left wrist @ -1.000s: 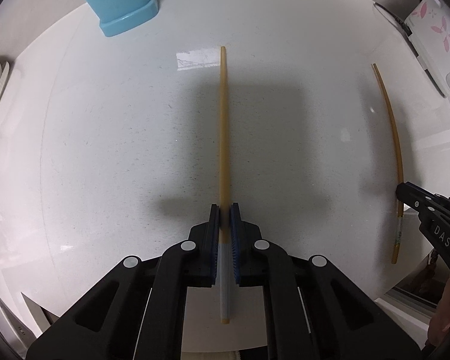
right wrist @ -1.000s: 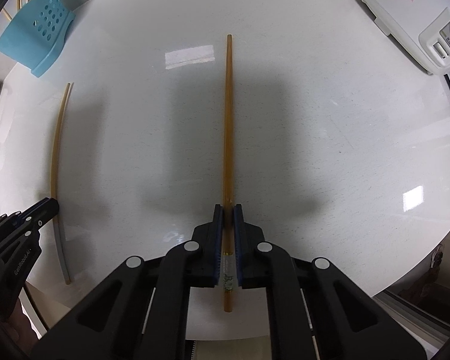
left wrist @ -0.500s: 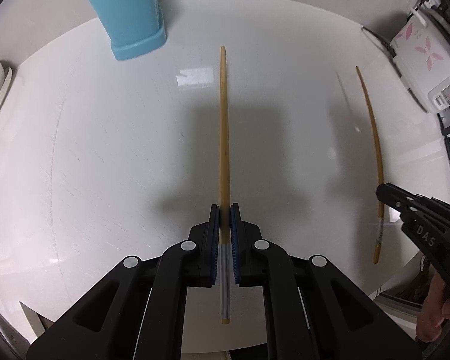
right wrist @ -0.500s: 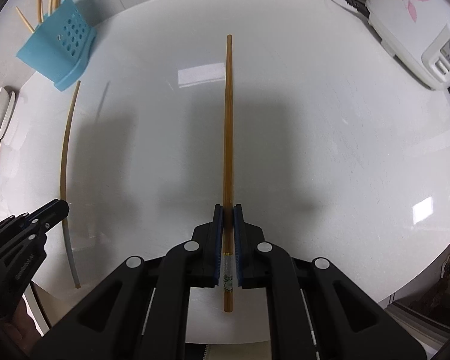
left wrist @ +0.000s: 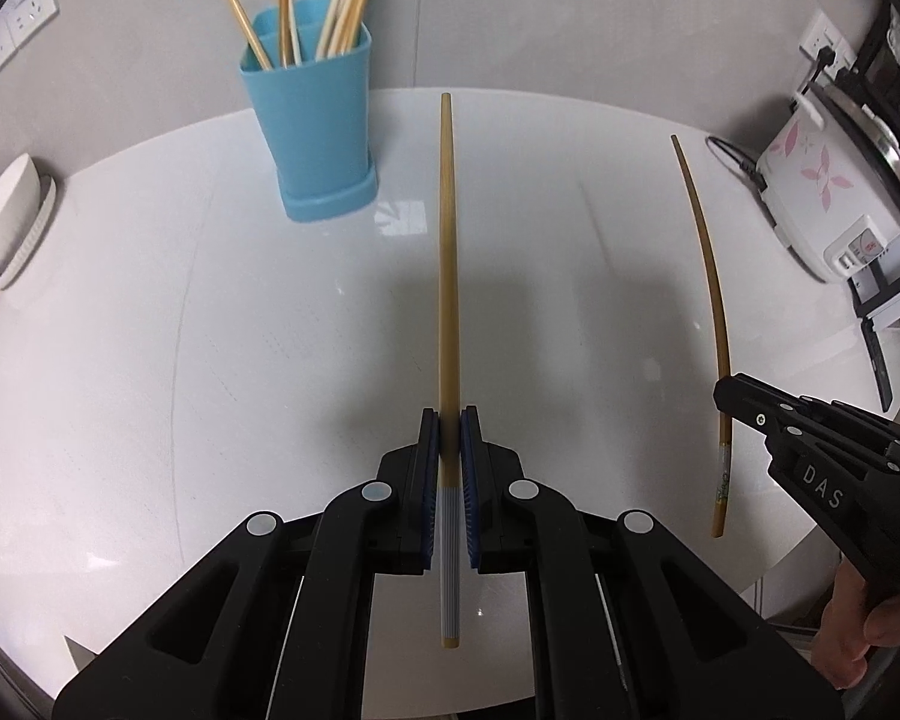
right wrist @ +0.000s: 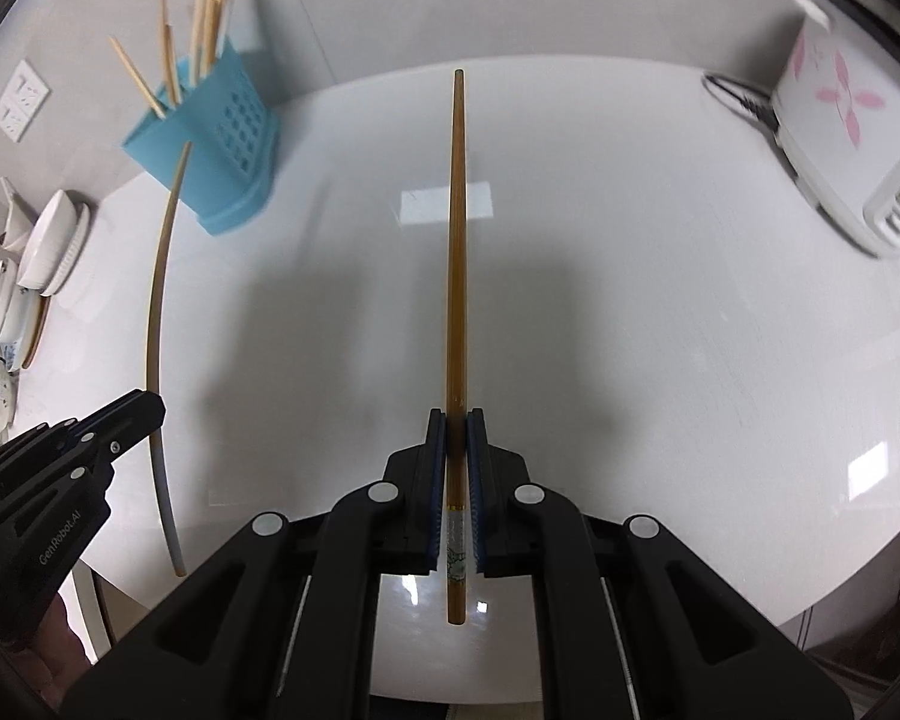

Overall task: Organize utensils
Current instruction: 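Lift both held chopsticks and carry them to the blue utensil holder, then lower the pale-tipped chopstick into the holder and open the left tool while the right tool holds its chopstick, then lower the dark chopstick into the holder and open the right tool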

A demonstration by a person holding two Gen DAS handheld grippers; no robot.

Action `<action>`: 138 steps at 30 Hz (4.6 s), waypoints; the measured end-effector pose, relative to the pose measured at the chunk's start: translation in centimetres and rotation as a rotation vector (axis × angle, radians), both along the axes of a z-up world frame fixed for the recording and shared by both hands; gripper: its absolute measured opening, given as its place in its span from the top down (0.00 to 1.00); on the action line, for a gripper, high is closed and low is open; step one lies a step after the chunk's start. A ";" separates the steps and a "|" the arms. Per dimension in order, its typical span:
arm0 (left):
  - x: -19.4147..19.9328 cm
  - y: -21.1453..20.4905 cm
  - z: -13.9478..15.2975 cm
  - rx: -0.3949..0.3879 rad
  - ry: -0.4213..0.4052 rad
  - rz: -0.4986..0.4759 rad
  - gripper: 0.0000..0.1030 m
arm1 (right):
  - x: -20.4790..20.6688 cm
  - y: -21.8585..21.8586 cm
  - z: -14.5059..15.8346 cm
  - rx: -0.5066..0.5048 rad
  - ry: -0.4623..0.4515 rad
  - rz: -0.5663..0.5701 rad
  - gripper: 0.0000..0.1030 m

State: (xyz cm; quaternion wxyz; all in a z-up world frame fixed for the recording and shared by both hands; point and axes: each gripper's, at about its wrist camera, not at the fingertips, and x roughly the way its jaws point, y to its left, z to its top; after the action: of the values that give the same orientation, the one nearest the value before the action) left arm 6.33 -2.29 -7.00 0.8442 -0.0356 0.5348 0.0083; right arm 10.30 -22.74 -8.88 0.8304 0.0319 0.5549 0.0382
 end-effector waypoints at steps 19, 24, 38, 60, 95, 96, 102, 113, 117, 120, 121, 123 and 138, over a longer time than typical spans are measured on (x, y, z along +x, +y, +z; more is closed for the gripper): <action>1.5 7.0 6.1 -0.002 -0.155 0.091 0.94 | 2.7 7.2 5.2 0.027 -0.180 0.100 0.94; 2.4 9.0 7.3 -0.018 -0.198 0.113 0.94 | 4.0 8.8 6.3 0.032 -0.224 0.127 0.94; 6.2 12.8 9.9 -0.076 -0.345 0.109 0.94 | 8.6 12.8 8.5 0.059 -0.310 0.158 0.94; 13.6 13.8 9.8 -0.178 -0.611 -0.022 0.94 | 15.0 14.1 9.3 0.090 -0.390 0.105 0.94; 14.7 12.1 7.0 -0.005 -0.437 -0.021 0.41 | 15.9 14.2 9.0 0.128 -0.418 0.115 0.94; 14.5 12.3 7.1 0.000 -0.435 -0.012 0.38 | 16.0 14.3 9.1 0.133 -0.422 0.119 0.94; 13.1 15.0 7.2 -0.011 -0.416 0.047 0.15 | 16.4 15.3 9.6 0.176 -0.462 0.155 0.94; 12.1 17.7 6.5 -0.003 -0.384 0.098 0.06 | 17.0 17.4 8.8 0.251 -0.575 0.210 0.94; 12.2 18.4 6.5 -0.002 -0.383 0.106 0.06 | 17.3 17.9 7.9 0.249 -0.585 0.212 0.94; 12.1 18.6 6.3 -0.004 -0.379 0.114 0.06 | 17.4 18.2 7.0 0.240 -0.570 0.212 0.94; 12.3 18.6 6.4 -0.006 -0.378 0.115 0.06 | 17.4 18.2 6.8 0.236 -0.565 0.212 0.94; 12.3 18.7 6.2 -0.003 -0.375 0.120 0.06 | 17.4 18.3 6.2 0.230 -0.548 0.212 0.94; 11.6 19.0 6.4 0.003 -0.373 0.129 0.06 | 16.7 18.2 5.8 0.162 -0.467 0.222 0.91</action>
State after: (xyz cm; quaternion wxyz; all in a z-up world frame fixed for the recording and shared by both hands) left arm 17.95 16.76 -0.56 0.9265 -0.0693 0.3656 0.0564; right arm 27.00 -4.52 -3.04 0.9213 0.0277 0.3437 0.1795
